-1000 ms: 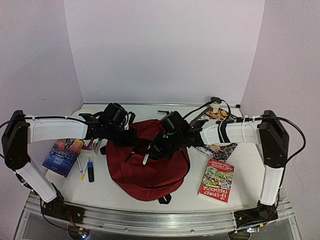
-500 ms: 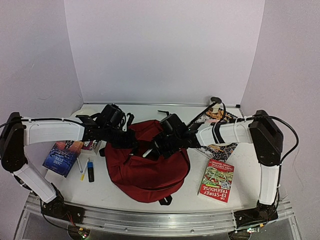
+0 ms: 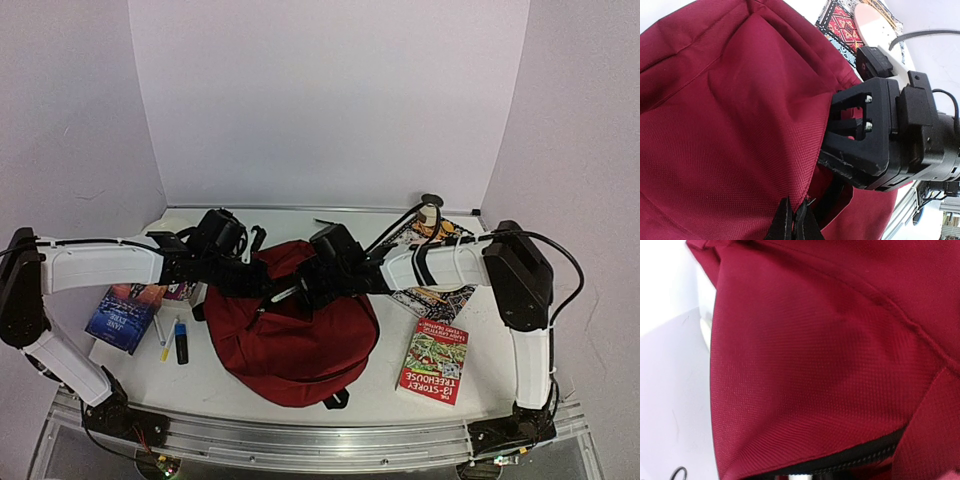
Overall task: Pack the student bag
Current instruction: Place the pen in the lower front pocket of the bag, then pick up the lower front pocket of the student bag.
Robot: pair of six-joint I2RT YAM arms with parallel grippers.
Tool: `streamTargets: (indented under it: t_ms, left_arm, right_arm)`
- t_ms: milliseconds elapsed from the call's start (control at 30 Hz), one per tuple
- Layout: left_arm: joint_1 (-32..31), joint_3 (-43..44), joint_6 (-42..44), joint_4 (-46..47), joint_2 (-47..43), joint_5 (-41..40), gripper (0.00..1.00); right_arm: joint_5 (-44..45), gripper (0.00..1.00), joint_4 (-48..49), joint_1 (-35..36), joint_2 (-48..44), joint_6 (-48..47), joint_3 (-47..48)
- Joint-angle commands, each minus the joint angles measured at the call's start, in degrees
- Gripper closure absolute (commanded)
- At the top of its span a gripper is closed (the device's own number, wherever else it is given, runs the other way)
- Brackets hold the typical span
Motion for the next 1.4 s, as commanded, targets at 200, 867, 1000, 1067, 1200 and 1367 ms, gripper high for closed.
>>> streamTargets:
  t_ms: [200, 867, 1000, 1067, 1200, 1367]
  left_arm:
    - [0.04, -1.94, 1.56, 1.46, -3.85, -3.2, 1.0]
    - [0.13, -2.48, 4.92, -0.38, -3.55, -10.54, 1.0]
    - [0.12, -1.95, 5.81, -0.57, -3.79, -11.0, 1.0]
    - [0.12, -1.69, 6.36, -0.57, -4.02, -11.12, 1.0]
    - [0.12, -1.14, 7.08, -0.88, -4.34, -11.32, 1.0]
    - [0.12, -0.29, 7.05, -1.34, -4.12, -10.4, 1.0]
  right_arm:
    - [-1.62, 0.52, 5.1, -0.11, -0.94, -5.35, -0.2]
    - [-10.58, 0.29, -11.7, -0.13, -12.13, -45.77, -2.64]
    - [-9.04, 0.27, -16.17, -0.11, -13.89, -61.45, -0.71]
    - [-6.06, 0.27, -19.2, -0.14, -13.78, -70.58, 0.48]
    - [1.06, 0.22, -22.54, -0.11, -12.52, -86.16, 3.0]
    - [3.49, 0.18, -20.67, -0.1, -9.68, -104.55, 4.93]
